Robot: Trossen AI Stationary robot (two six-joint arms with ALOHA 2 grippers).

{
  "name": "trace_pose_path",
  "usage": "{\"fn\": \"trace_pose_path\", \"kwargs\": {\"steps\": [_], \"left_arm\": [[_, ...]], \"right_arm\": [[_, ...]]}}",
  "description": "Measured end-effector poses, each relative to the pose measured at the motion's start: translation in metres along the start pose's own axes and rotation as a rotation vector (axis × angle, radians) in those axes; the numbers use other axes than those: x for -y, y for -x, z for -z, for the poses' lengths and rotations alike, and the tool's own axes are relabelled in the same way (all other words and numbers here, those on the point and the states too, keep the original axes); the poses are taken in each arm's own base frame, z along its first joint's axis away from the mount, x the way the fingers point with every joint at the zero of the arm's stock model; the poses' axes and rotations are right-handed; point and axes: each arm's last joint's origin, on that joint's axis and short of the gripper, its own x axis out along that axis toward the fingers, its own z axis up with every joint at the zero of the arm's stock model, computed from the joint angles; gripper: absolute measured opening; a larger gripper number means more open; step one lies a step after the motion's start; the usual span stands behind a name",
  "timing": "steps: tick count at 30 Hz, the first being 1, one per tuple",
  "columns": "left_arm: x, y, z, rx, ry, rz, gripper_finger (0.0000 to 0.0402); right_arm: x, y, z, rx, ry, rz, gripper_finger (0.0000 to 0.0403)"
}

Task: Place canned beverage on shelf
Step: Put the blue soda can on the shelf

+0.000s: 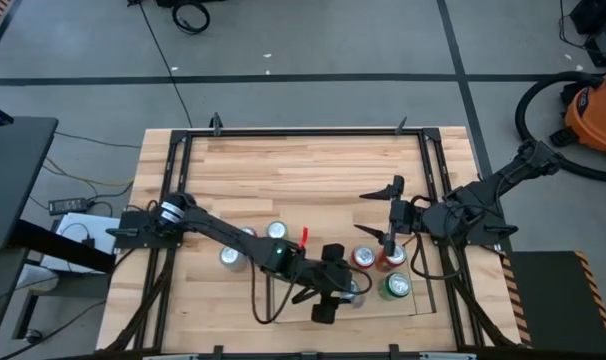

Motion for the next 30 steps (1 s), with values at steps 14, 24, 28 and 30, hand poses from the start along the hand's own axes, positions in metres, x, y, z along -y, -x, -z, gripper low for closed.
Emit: {"fn": "trace_pose_path", "kwargs": {"steps": [14, 24, 28, 30], "left_arm": [[-0.003, -0.001, -0.018, 0.094, 0.076, 0.036, 0.0243], [0.008, -0.022, -0.025, 0.053, 0.009, 0.028, 0.0243], [0.008, -0.032, -0.011, -0.028, -0.005, 0.012, 0.0243], [0.007, -0.031, -0.01, -0.044, -0.007, -0.009, 0.0243]], "right_arm": [[0.0, 0.0, 0.0, 0.004, 0.007, 0.013, 0.0348], [0.001, 0.0, 0.0, 0.001, 0.014, 0.037, 0.0348], [0.001, 0.0, 0.001, -0.003, 0.013, 0.035, 0.0348], [0.001, 0.0, 0.001, -0.003, 0.01, 0.035, 0.0348]]}}
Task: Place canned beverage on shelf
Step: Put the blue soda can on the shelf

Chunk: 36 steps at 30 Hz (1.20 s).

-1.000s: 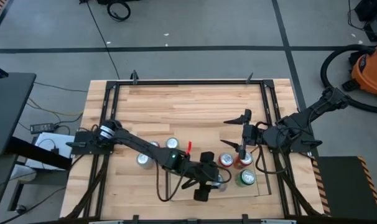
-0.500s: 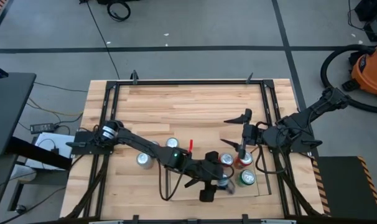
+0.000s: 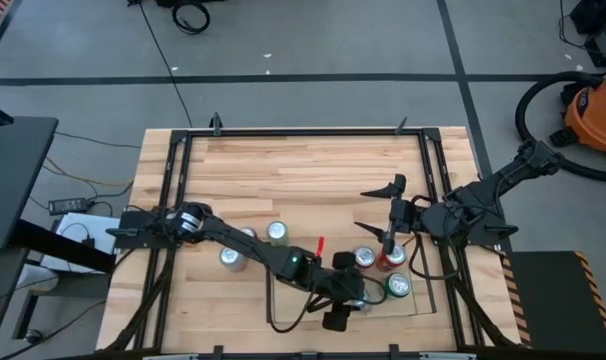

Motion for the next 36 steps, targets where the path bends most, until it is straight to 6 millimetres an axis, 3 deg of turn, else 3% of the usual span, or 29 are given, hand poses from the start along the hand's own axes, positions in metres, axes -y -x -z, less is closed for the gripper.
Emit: {"fn": "trace_pose_path", "kwargs": {"steps": [25, 36], "left_arm": [[-0.015, 0.002, 0.003, -0.066, -0.074, -0.059, 0.0244], [-0.015, 0.001, 0.004, -0.077, -0.076, -0.06, 0.0311]], "right_arm": [[0.0, 0.0, 0.0, 0.001, -0.004, 0.01, 0.0348], [0.0, 0.0, 0.0, 0.001, -0.01, 0.009, 0.0348]]}}
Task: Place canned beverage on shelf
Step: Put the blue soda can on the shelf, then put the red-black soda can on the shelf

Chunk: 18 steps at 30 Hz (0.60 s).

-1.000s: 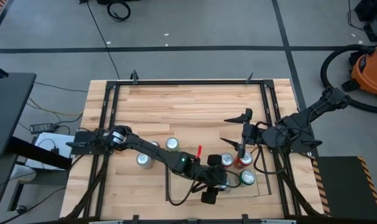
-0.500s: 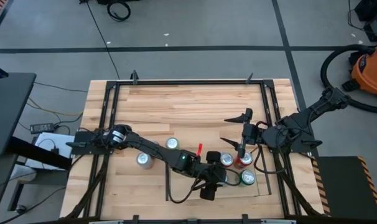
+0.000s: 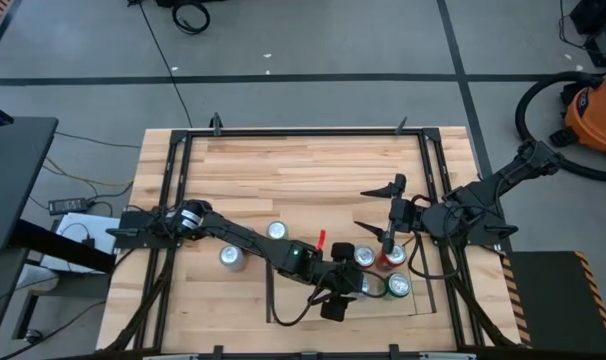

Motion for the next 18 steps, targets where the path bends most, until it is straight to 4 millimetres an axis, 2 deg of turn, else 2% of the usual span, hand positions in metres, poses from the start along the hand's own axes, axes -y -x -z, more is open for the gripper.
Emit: {"fn": "trace_pose_path", "kwargs": {"steps": [8, 11, 18], "left_arm": [[0.0, 0.0, 0.0, 0.004, 0.001, 0.0, 0.0317], [0.002, 0.006, 0.0, -0.015, -0.006, -0.002, 0.0318], [0.005, 0.055, -0.004, -0.1, -0.036, -0.122, 0.0318]], "right_arm": [[0.0, 0.0, 0.0, -0.001, 0.001, 0.0, 0.0348], [0.0, 0.0, 0.001, -0.006, 0.003, 0.0, 0.0348], [0.0, 0.0, 0.002, -0.019, 0.005, -0.001, 0.0348]]}}
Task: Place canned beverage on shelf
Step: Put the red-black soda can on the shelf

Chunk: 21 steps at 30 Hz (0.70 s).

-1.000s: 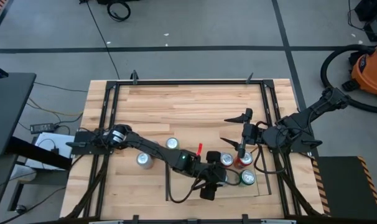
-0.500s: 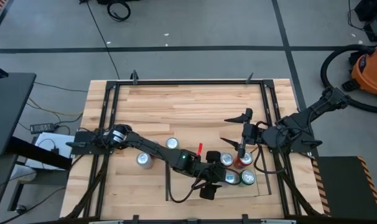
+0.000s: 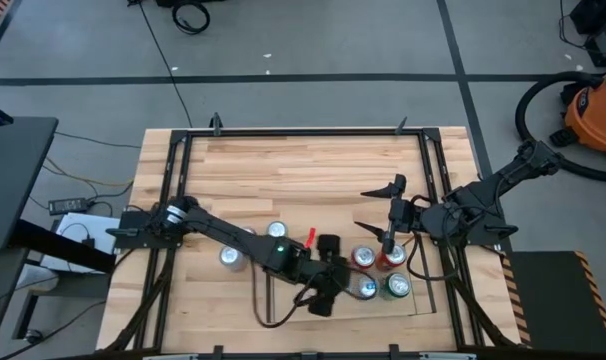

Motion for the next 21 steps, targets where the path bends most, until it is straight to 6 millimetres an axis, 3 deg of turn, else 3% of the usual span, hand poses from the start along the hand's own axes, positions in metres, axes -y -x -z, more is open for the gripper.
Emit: {"fn": "trace_pose_path", "kwargs": {"steps": [7, 18, 21], "left_arm": [[-0.008, 0.038, 0.017, -0.204, -0.001, -0.051, 0.0318], [-0.058, 0.036, 0.043, -0.511, 0.154, -0.173, 0.0318], [-0.061, 0.048, 0.046, -0.548, 0.131, -0.206, 0.0317]], "right_arm": [[0.0, 0.0, 0.0, -0.002, -0.019, 0.0, 0.0348], [-0.001, 0.0, 0.001, -0.005, -0.019, -0.018, 0.0348], [-0.001, 0.0, 0.001, -0.012, -0.018, -0.024, 0.0348]]}}
